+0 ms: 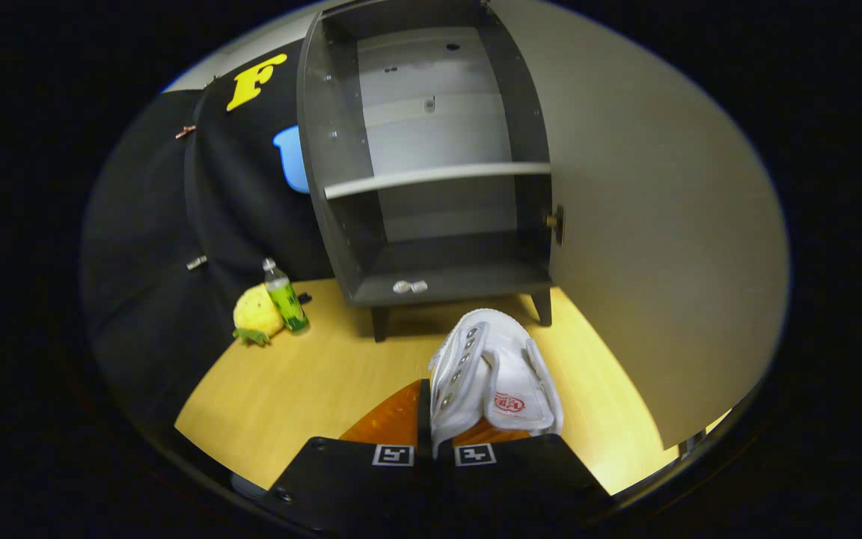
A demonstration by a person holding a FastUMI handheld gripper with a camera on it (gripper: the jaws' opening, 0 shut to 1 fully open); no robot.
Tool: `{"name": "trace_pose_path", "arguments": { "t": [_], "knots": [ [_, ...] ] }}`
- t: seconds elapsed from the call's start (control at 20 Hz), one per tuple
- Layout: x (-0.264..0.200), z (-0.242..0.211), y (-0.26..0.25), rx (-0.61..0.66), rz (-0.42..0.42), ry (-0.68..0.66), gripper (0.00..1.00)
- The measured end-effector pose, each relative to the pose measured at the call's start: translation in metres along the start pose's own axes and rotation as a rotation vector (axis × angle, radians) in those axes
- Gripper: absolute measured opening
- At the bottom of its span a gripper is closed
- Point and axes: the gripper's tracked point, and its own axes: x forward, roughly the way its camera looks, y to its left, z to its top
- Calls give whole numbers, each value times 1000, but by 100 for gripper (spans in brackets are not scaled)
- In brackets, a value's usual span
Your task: Open the shoe cabinet door, grab the shoes and put them into the shoe cabinet, then close the shoe cabinet door.
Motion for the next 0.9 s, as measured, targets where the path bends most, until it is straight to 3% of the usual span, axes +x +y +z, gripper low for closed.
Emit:
{"name": "trace_pose_path", "arguments": {
  "t": [0.25,0.45,0.65,0.9],
  "knots": [
    [-13,108,16,-10,21,-55,5],
    [9,178,21,-28,34,-93,5],
    [64,231,25,-46,35,-90,5],
    [158,260,25,-94,12,-39,5]
  ]
}}
